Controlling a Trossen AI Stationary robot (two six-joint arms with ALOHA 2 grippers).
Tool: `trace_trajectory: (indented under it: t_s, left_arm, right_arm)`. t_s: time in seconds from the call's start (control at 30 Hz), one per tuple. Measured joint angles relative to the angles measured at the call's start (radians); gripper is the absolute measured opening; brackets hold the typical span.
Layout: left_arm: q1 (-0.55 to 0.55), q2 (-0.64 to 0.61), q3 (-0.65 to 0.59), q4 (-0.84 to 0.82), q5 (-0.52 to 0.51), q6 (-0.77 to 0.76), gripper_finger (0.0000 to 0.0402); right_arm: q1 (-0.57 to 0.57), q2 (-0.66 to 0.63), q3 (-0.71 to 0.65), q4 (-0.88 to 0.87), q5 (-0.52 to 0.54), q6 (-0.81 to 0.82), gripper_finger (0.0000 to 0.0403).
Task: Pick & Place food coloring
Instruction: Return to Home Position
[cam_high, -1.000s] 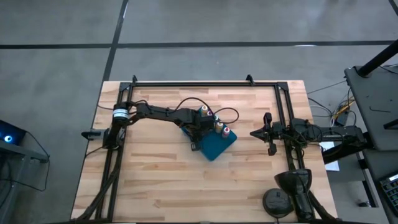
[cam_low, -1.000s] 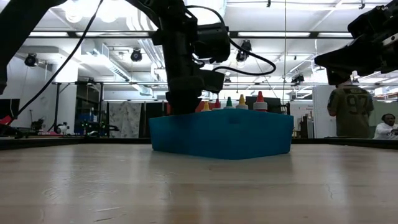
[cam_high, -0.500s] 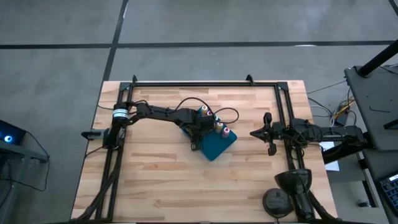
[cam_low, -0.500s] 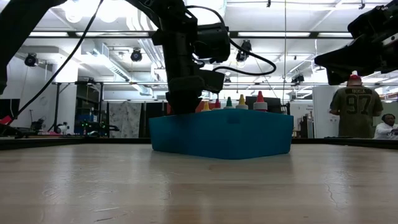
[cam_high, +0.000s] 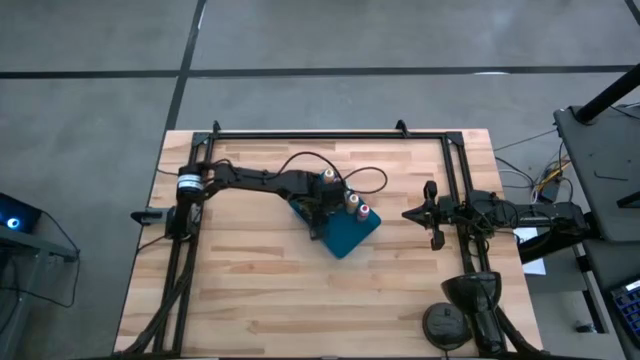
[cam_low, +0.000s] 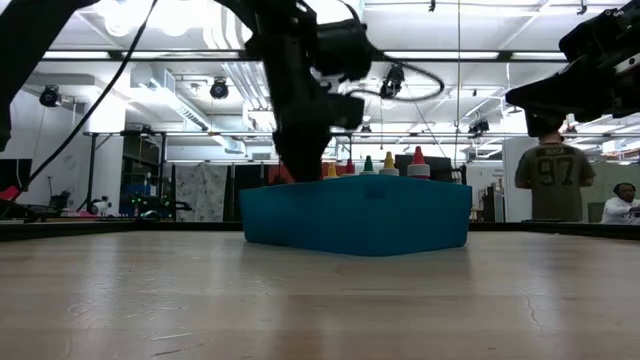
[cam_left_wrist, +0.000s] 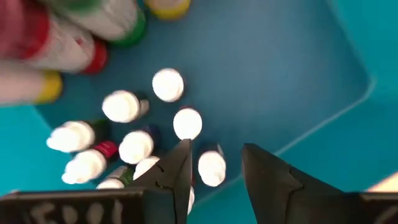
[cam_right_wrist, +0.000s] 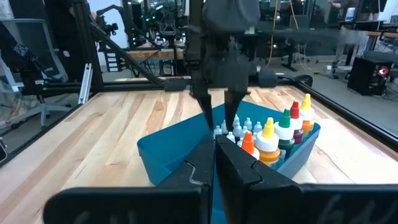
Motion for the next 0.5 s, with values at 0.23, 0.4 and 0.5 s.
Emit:
trace_trajectory:
  t_s: [0.23, 0.4, 0.5]
  left_arm:
    - [-0.004, -0.041, 0.035, -0.018, 0.003, -0.018, 0.0110]
    - [-0.008, -0.063, 0.043, -0.014, 0.007, -0.026, 0.0071]
    - [-0.008, -0.077, 0.043, -0.011, 0.006, -0.043, 0.0034]
  right_arm:
    - [0.000, 0.000, 0.000, 0.001, 0.000, 0.003, 0.0009]
    - [0.000, 0.000, 0.000, -0.001, -0.001, 0.002, 0.0009]
    - [0.000, 0.002, 0.000, -0.001, -0.001, 0.000, 0.0009]
